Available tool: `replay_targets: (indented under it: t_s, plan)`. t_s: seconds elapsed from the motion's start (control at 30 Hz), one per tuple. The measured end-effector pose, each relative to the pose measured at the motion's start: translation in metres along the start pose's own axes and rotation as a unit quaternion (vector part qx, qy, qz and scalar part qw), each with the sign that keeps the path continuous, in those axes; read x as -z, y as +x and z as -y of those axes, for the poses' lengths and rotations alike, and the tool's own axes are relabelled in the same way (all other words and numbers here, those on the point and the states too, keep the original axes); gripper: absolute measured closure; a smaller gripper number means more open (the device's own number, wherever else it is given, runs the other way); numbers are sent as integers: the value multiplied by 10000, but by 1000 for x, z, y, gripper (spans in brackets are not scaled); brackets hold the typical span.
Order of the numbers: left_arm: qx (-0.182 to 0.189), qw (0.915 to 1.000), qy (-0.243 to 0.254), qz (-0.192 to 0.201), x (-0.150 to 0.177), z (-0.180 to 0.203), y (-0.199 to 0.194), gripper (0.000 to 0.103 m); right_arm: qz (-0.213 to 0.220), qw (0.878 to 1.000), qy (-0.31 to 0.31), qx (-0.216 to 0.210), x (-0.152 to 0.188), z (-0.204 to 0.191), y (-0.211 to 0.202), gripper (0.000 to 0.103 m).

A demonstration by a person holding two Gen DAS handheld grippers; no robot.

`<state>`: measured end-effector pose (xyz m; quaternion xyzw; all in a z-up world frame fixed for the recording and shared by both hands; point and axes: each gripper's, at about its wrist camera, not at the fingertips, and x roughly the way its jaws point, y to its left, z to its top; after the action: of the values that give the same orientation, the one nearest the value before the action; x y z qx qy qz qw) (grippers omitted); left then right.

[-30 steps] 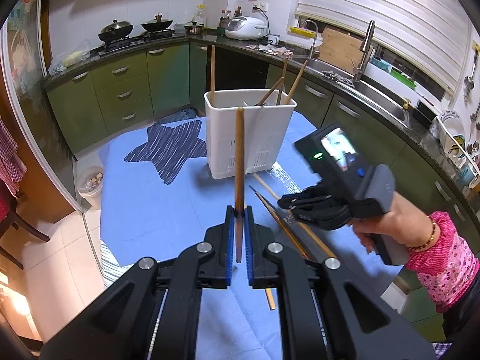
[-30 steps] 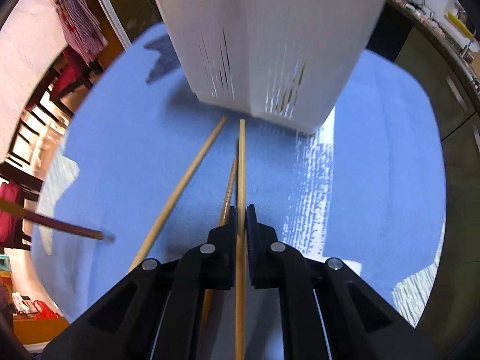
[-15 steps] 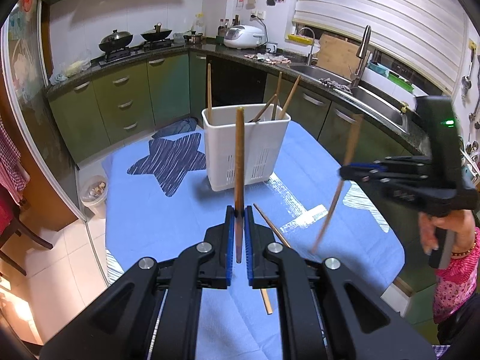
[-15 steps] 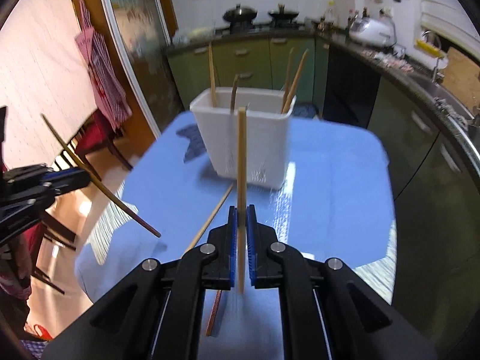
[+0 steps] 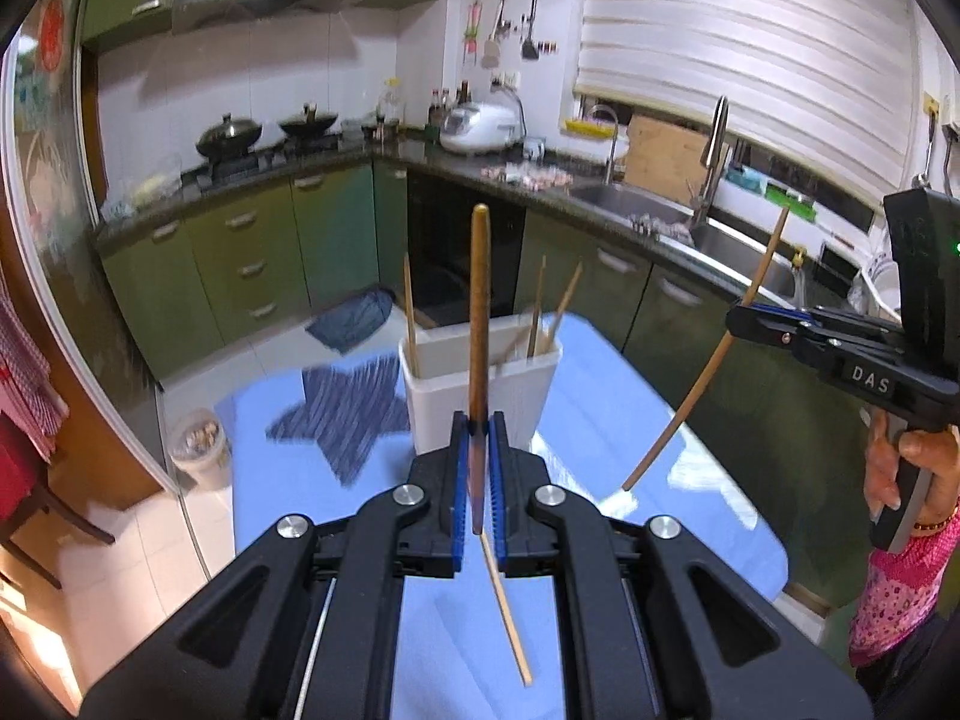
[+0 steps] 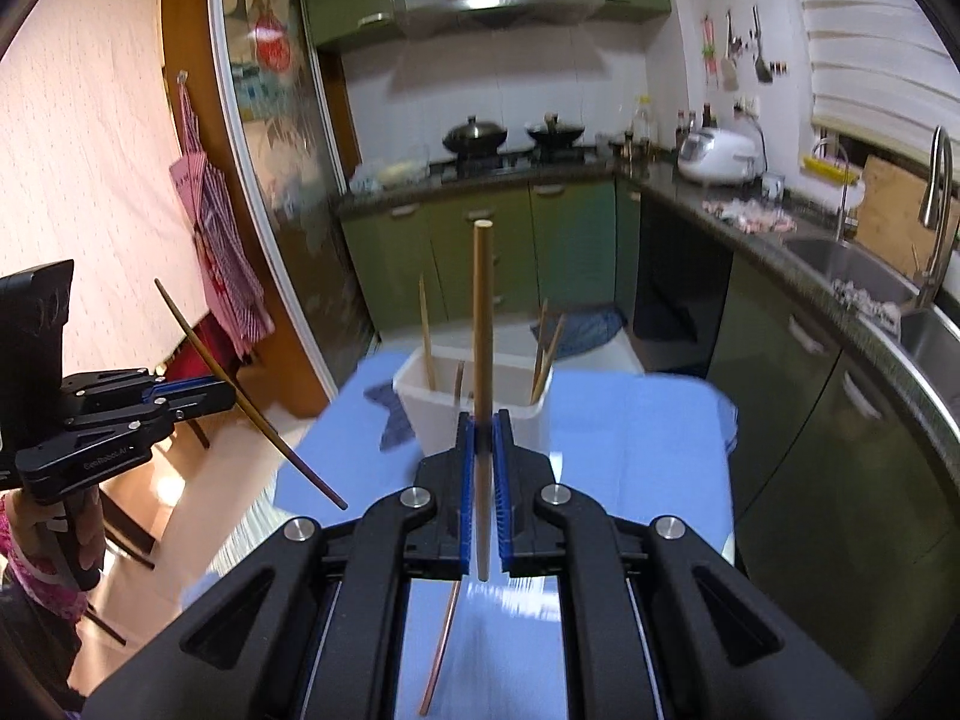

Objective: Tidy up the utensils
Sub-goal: 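Lower both chopsticks into the white holder and open both tools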

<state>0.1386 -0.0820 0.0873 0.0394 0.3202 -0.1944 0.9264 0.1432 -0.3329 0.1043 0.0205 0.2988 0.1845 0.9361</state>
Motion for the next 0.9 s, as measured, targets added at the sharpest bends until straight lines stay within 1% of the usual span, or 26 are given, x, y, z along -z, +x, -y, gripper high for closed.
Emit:
replay_targets:
  t_s: [0.1,0.23,0.33,0.4,0.5,0.53,0.63,0.73,0.83,0.9]
  plan:
    - [-21,9998,-32,205,-26,-1,-1,96,164,9999,15,-11,-26,2,-4,96]
    - [-116,9982,-13,597,-58,1,4,96,340,9994,-8,-5,-56,2,-6,96]
    - [-213,9970,37,750,-75,3,20,96,438,9990,7,3,-74,3,-4,96]
    - [-257,9967,20,776,-82,2,37,96,499,9987,56,23,-85,6,0,96]
    - [-315,9969,-46,719,-86,-1,66,96,522,9985,140,-10,-98,12,10,96]
    - [-398,9970,-60,661,-87,-3,79,96,523,9985,171,-39,-102,15,13,96]
    - [-488,9978,-82,448,-82,-4,105,96,517,9983,237,-84,-113,19,26,96]
    - [-537,9983,-65,209,-73,-6,123,96,473,9985,278,-69,-121,23,41,96]
    - [-558,9984,-48,24,-65,-9,134,95,459,9983,353,-45,-127,28,57,96]
    - [-573,9983,-40,-29,-58,-12,135,89,441,9982,398,-27,-127,31,69,96]
